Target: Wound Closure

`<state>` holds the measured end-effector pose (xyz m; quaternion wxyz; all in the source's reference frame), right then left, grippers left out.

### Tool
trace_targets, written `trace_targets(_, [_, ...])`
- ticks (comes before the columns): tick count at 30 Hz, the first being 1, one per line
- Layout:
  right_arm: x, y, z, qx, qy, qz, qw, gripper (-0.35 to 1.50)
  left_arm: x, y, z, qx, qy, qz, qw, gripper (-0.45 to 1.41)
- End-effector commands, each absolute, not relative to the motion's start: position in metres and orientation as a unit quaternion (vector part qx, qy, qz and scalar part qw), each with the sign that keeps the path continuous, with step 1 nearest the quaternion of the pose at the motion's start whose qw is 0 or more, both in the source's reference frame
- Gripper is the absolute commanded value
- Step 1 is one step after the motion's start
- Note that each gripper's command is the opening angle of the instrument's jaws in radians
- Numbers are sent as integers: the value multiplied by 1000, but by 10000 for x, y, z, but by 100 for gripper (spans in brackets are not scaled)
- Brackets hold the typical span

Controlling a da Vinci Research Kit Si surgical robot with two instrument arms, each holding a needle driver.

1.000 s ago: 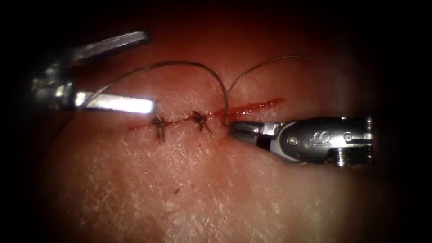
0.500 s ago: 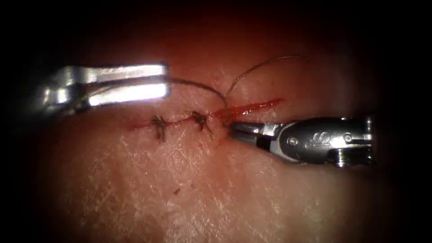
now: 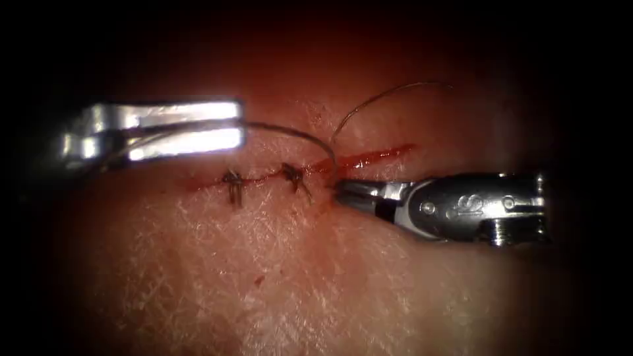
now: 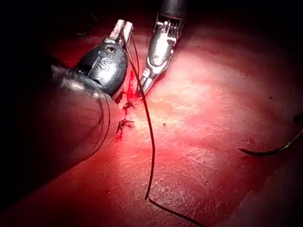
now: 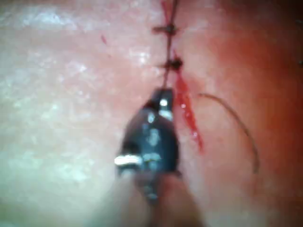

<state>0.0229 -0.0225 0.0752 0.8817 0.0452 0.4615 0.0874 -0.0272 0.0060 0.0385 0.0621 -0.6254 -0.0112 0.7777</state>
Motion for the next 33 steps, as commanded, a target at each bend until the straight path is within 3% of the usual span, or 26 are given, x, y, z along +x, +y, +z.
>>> trace_targets(1, [234,-231,756,47,463,86,881,32,-277,60,393,-625,-10,778,62,-45])
trace_targets(2, [233,-233,755,48,464,85,881,76,-276,60,394,-624,-10,779,63,-45])
trace_targets(3, [231,-234,753,49,464,84,880,98,-276,60,395,-624,-10,779,63,-45])
trace_targets(5, [224,-240,745,50,465,82,880,130,-274,61,401,-622,-5,781,61,-45])
trace_targets(6, [218,-245,738,52,467,80,879,136,-274,61,407,-622,-5,781,62,-45])
trace_targets(11, [191,-252,705,52,467,84,879,148,-280,53,435,-607,-22,792,61,-45])
trace_targets(22, [106,-216,633,71,469,62,878,148,-281,45,452,-609,-46,791,47,-45])
trace_targets(24, [102,-210,629,70,470,59,878,140,-282,45,452,-610,-49,789,48,-45])
trace_targets(25, [101,-199,627,57,478,60,874,125,-285,45,453,-614,-52,787,44,-45])
trace_targets(27, [109,-185,628,41,491,73,867,32,-293,46,455,-619,-59,782,42,-45])
trace_targets(28, [115,-181,631,37,491,77,867,7,-295,46,455,-620,-59,781,41,-45])
trace_targets(29, [120,-178,634,33,492,81,866,-35,-297,47,455,-621,-59,781,41,-45])
trace_targets(33, [154,-176,664,16,511,84,855,-35,-308,59,456,-628,-68,775,39,-45])
